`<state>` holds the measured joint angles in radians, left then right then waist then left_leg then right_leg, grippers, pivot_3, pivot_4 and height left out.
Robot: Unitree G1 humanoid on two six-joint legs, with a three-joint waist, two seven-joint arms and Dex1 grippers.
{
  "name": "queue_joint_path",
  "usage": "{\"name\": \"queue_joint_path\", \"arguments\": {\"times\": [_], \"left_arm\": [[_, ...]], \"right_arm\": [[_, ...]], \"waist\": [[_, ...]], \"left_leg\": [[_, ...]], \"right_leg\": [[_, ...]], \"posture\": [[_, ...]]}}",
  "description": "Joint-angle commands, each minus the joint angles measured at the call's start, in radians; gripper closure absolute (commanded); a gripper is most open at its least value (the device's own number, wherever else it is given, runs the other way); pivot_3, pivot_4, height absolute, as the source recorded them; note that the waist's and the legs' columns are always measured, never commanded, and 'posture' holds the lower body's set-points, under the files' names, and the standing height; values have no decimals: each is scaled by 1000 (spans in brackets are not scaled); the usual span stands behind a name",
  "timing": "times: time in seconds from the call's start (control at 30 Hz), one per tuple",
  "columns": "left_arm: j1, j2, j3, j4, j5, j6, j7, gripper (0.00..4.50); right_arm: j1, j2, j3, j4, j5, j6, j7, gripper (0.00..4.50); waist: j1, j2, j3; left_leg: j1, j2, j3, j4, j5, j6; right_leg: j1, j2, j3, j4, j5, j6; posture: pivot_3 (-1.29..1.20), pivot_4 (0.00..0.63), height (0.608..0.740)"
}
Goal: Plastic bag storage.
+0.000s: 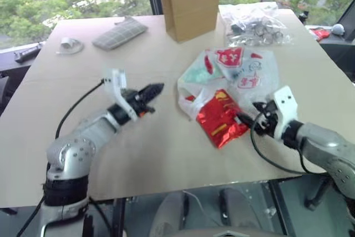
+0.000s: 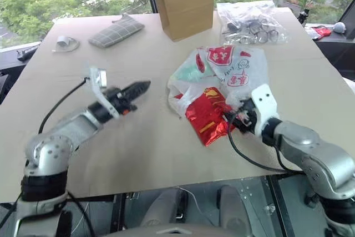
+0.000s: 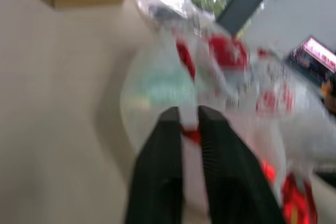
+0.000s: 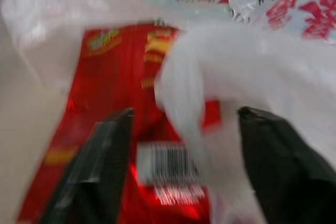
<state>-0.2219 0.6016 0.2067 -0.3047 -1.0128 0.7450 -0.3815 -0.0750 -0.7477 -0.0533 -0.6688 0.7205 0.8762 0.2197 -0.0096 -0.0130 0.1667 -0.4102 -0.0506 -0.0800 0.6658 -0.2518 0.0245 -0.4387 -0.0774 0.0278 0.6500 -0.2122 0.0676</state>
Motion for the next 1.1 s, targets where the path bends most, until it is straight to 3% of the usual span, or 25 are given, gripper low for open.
{"name": "queue_joint_path", "arguments": {"times": [0.03,0.1,0.27,0.43,0.77,0.8,0.83,1.0,1.07,1.1], "left_arm": [[32,52,-25,-94,75,-60,-139,1895],[56,93,-87,-130,141,-84,-229,1100],[-10,106,-221,-143,275,-101,-287,1100],[-164,96,-373,-74,476,-115,-283,1100],[-346,42,-585,99,717,-120,-346,1100],[-350,38,-599,113,729,-129,-368,1629],[-352,29,-603,127,735,-140,-385,1864],[-353,-16,-570,172,710,-133,-439,4451],[-356,-48,-508,162,637,-62,-439,4500],[-363,-69,-464,150,584,-14,-437,4500]], "right_arm": [[76,-9,-74,-98,-10,-38,40,0],[129,-7,-81,-124,4,-31,63,0],[111,49,-38,-67,-66,-48,38,0],[-4,98,-30,-10,-124,-29,-2,0],[-247,195,77,126,-181,102,-32,0],[-259,201,84,139,-192,108,-31,536],[-267,202,89,146,-202,110,-29,791],[-281,197,60,107,-184,138,6,3518],[-277,191,27,75,-155,152,28,4391],[-278,201,-4,64,-130,164,30,4460]], "waist": [[0,0,0],[0,0,0],[0,0,1],[0,0,1],[-4,0,1],[-4,0,1],[-4,0,1],[-2,0,2],[-3,1,2],[-3,1,2]], "left_leg": [[0,0,-1,1,0,0],[0,1,-1,1,0,0],[16,1,-2,0,-3,4],[16,1,-2,3,-3,4],[15,0,-4,1,-3,4],[15,0,-4,1,-3,4],[15,0,-4,1,-3,4],[13,-1,-6,1,-3,5],[13,0,-6,1,-3,5],[13,0,-6,1,-3,5]], "right_leg": [[2,0,-1,-1,0,0],[3,0,-1,-3,0,0],[22,0,-3,-9,-3,-2],[23,0,-3,-9,-2,2],[22,1,-4,-9,1,3],[22,1,-4,-9,1,3],[22,1,-4,-9,1,3],[21,0,-5,-10,1,3],[21,-1,-5,-10,1,3],[21,-1,-6,-10,1,4]], "posture": [[0,150,740],[0,150,740],[0,150,740],[0,150,740],[0,150,740],[0,150,740],[0,150,740],[0,150,740],[0,150,740],[0,150,740]]}}
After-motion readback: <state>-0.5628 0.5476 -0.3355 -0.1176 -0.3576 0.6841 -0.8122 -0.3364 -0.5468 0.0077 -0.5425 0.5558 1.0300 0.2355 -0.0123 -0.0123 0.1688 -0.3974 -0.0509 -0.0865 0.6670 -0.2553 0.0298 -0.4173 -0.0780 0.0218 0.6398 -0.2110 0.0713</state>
